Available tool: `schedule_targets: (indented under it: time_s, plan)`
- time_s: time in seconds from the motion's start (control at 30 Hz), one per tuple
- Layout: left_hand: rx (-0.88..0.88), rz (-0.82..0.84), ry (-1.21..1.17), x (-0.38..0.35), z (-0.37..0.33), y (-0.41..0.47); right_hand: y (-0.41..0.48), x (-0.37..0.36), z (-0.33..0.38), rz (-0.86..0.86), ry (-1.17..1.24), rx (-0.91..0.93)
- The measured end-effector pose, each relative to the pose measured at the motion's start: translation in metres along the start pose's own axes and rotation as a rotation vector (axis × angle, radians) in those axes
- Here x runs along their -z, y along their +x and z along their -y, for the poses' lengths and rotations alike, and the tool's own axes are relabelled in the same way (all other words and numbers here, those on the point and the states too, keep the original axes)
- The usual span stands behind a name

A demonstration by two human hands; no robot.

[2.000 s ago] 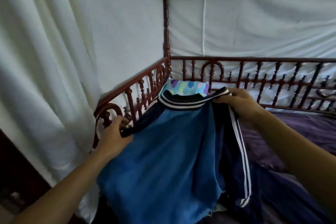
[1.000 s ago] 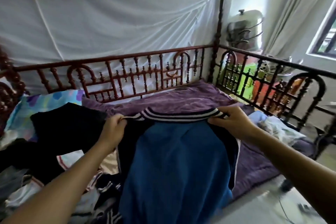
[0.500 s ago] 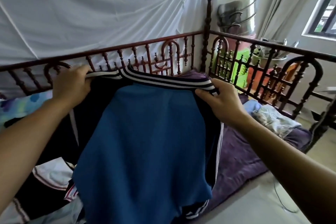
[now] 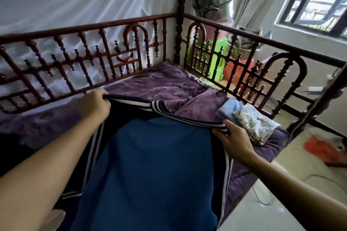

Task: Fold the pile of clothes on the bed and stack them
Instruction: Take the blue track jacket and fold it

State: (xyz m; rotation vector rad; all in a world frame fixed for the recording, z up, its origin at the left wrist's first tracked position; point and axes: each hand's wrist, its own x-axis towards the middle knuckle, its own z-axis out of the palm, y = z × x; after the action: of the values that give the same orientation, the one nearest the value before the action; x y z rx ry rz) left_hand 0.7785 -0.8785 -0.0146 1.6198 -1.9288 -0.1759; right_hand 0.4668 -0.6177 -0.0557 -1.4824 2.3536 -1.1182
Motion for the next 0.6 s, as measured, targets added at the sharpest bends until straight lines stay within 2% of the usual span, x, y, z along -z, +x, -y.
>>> schedule_targets:
  time_s: [0.17,0.37,0.6]
  plan:
    - [-0.078,0.118,-0.135,-0.087,-0.084,0.032,0.037,0.002,-0.089,0.025,-0.08,-0.183]
    - [-0.081,0.275,-0.136,-0.207,-0.171,0.048,0.108,-0.012,-0.215,0.061,-0.102,-0.421]
    - [0.073,0.381,-0.108,-0.38,-0.249,0.069,0.197,-0.058,-0.376,0.243,-0.127,-0.602]
